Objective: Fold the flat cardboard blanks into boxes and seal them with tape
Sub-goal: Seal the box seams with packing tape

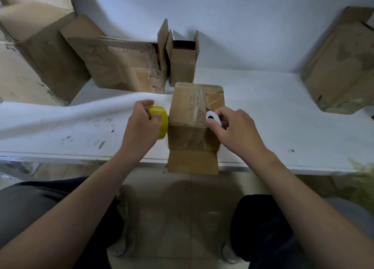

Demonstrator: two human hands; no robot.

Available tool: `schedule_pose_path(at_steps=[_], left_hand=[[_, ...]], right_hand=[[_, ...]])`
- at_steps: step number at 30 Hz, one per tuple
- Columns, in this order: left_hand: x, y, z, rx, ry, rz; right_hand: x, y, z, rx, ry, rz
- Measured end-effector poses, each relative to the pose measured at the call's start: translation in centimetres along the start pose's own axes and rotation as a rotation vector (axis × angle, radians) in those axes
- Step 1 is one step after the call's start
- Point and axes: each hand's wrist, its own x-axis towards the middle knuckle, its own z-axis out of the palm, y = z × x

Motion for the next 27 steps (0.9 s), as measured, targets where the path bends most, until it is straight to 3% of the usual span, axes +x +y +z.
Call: schedule_pose_path(at_steps=[7, 10, 12, 14, 16, 20, 24, 27], left_hand=[[3.7, 0.7, -0.7, 0.091, 0.018, 0.008], [2.8, 1.1, -1.8, 0.146, 0.11, 0.125], [1.7, 1.3, -2.5, 0.118, 0.112, 0.218], [0.4, 1.6, -2.9, 0.075, 0.067, 0.247], [-0.8, 2.0, -2.9, 0.03, 0.002, 0.232], [-2.5, 2.8, -2.2, -0.081, -0.189, 0.162], [-2.9, 3.3, -1.2, -0.196, -0.314, 0.057], [-2.9, 3.4, -0.3, -0.3, -0.39, -0.071]], right_hand=[[3.5, -1.1, 0.4, 0.109, -0.023, 0.041], [4.1, -0.4, -0.9, 0.169, 0.097, 0.091], [4.1, 1.5, -1.7, 0.085, 0.197, 0.154], [3.8, 4.1, -2.2, -0.072, 0.168, 0.264], [3.2, 6.2, -2.3, -0.166, -0.014, 0.416], [1.7, 8.3, -1.5, -0.115, -0.262, 0.549], [1.0, 9.2, -1.1, -0.126, -0.268, 0.549], [0.5, 7.2, -2.2, -0.049, -0.082, 0.372]])
